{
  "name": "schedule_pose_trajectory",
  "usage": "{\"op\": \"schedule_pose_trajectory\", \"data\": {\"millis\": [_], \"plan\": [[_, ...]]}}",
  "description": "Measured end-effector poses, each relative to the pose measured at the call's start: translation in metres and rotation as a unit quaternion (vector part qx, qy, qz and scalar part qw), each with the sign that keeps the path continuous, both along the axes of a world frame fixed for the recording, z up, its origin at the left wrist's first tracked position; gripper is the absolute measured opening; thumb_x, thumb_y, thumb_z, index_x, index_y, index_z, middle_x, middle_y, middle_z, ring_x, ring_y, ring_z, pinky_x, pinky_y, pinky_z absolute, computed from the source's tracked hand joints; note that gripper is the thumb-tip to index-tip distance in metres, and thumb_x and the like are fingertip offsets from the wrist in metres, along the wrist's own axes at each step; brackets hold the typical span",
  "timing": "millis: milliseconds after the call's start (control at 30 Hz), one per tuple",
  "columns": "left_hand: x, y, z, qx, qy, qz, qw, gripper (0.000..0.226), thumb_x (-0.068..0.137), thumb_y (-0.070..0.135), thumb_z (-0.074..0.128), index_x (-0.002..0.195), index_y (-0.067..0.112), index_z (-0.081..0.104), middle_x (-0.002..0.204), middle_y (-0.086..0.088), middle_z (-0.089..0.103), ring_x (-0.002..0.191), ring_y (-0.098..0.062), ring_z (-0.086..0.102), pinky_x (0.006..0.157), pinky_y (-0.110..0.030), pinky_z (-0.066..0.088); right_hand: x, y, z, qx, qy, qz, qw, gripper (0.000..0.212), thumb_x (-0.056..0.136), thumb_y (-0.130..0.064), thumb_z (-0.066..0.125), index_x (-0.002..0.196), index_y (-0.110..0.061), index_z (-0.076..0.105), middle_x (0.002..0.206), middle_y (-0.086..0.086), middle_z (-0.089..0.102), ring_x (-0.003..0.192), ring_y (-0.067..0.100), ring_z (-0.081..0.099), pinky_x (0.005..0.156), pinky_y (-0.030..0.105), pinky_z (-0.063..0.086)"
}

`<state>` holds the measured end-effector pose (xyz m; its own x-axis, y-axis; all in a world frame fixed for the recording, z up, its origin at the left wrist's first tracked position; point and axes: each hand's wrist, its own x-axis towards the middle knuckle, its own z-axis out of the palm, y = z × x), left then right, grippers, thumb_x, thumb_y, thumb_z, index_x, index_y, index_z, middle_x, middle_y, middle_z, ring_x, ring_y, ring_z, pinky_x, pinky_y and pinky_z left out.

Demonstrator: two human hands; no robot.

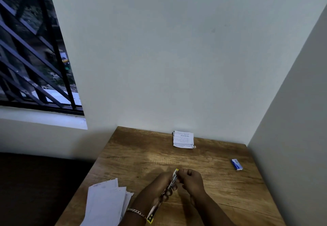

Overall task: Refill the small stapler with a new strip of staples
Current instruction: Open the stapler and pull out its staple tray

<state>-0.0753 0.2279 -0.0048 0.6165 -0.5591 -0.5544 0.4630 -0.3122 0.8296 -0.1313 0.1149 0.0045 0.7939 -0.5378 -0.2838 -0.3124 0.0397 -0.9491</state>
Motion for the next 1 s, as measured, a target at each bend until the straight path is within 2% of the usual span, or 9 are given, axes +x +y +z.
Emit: {"op": "schedule_pose_trajectory", "data": {"millis": [67, 200, 333, 433, 533, 633, 767, 900, 1000], "plan": [[-0.001, 0.001, -0.001, 0.007, 0.011, 0.004, 1.0, 0.026, 0.083, 0.031, 0.042, 0.076, 0.02, 0.064, 0.052, 0.005, 0.055, 0.036, -0.007, 0.035, 0.036, -0.016, 0.018, 0.0, 0.001, -0.002, 0.013, 0.008, -0.007, 1.0, 0.03, 0.082, -0.014, 0.068, 0.051, -0.014, 0.067, 0.052, 0.001, 0.064, 0.047, 0.009, 0.053, 0.051, 0.023, 0.038], [-0.004, 0.002, 0.0, 0.04, 0.001, 0.026, 0.999, 0.033, 0.086, 0.035, 0.036, 0.066, 0.018, 0.057, 0.045, 0.008, 0.048, 0.035, -0.007, 0.034, 0.037, -0.017, 0.02, 0.001, 0.004, -0.004, 0.04, 0.02, -0.012, 0.999, 0.031, 0.082, -0.01, 0.068, 0.052, -0.013, 0.06, 0.054, 0.005, 0.056, 0.048, 0.013, 0.045, 0.047, 0.022, 0.033], [-0.008, -0.001, 0.002, 0.05, 0.001, 0.031, 0.998, 0.03, 0.092, 0.029, 0.03, 0.076, 0.019, 0.053, 0.055, 0.005, 0.041, 0.042, -0.008, 0.031, 0.041, -0.019, 0.019, 0.002, 0.005, -0.004, 0.026, 0.019, -0.01, 0.999, 0.033, 0.081, -0.009, 0.068, 0.051, -0.014, 0.055, 0.06, 0.01, 0.054, 0.056, 0.018, 0.045, 0.051, 0.025, 0.033], [-0.008, -0.005, 0.006, 0.047, 0.018, 0.043, 0.998, 0.028, 0.09, 0.026, 0.033, 0.077, 0.015, 0.055, 0.059, 0.003, 0.046, 0.044, -0.009, 0.034, 0.043, -0.018, 0.021, -0.002, 0.004, -0.006, 0.018, 0.015, -0.015, 1.0, 0.03, 0.08, -0.011, 0.068, 0.051, -0.015, 0.058, 0.06, 0.008, 0.057, 0.058, 0.017, 0.049, 0.054, 0.026, 0.037], [-0.009, -0.01, 0.005, 0.055, -0.043, 0.086, 0.994, 0.014, 0.087, 0.018, 0.035, 0.086, 0.018, 0.049, 0.069, -0.008, 0.055, 0.043, -0.012, 0.039, 0.044, -0.018, 0.023, -0.002, 0.002, -0.006, 0.019, 0.019, -0.037, 0.999, 0.037, 0.078, -0.012, 0.068, 0.042, -0.015, 0.06, 0.048, 0.0, 0.06, 0.047, 0.011, 0.05, 0.051, 0.025, 0.039], [-0.012, -0.012, 0.002, 0.038, -0.09, 0.096, 0.991, 0.024, 0.088, 0.019, 0.036, 0.071, 0.023, 0.052, 0.08, -0.013, 0.064, 0.042, -0.013, 0.042, 0.042, -0.017, 0.024, -0.001, 0.001, -0.005, 0.027, 0.023, -0.062, 0.997, 0.033, 0.075, -0.012, 0.067, 0.042, -0.014, 0.061, 0.043, 0.0, 0.06, 0.04, 0.01, 0.051, 0.045, 0.023, 0.037], [-0.013, -0.009, 0.001, 0.032, -0.133, 0.113, 0.984, 0.03, 0.088, 0.016, 0.042, 0.062, 0.022, 0.057, 0.077, -0.019, 0.072, 0.037, -0.014, 0.048, 0.04, -0.015, 0.028, -0.003, 0.001, -0.003, 0.025, 0.033, -0.07, 0.997, 0.023, 0.074, -0.017, 0.067, 0.052, -0.009, 0.068, 0.047, 0.004, 0.063, 0.045, 0.014, 0.054, 0.048, 0.026, 0.04], [-0.018, -0.004, 0.0, 0.001, -0.167, 0.1, 0.981, 0.031, 0.089, 0.015, 0.044, 0.06, 0.021, 0.055, 0.069, -0.009, 0.071, 0.04, -0.015, 0.052, 0.039, -0.016, 0.032, -0.003, 0.0, -0.006, 0.018, 0.037, -0.07, 0.997, 0.027, 0.071, -0.021, 0.065, 0.045, -0.013, 0.069, 0.046, 0.003, 0.065, 0.043, 0.011, 0.054, 0.053, 0.028, 0.043], [-0.02, -0.005, 0.001, -0.013, -0.161, 0.128, 0.979, 0.028, 0.091, 0.014, 0.044, 0.065, 0.014, 0.053, 0.076, -0.021, 0.072, 0.044, -0.018, 0.058, 0.039, -0.02, 0.039, 0.0, -0.001, -0.006, 0.007, 0.032, -0.07, 0.997, 0.029, 0.07, -0.021, 0.065, 0.042, -0.016, 0.068, 0.045, 0.004, 0.067, 0.045, 0.011, 0.057, 0.055, 0.029, 0.047]]}}
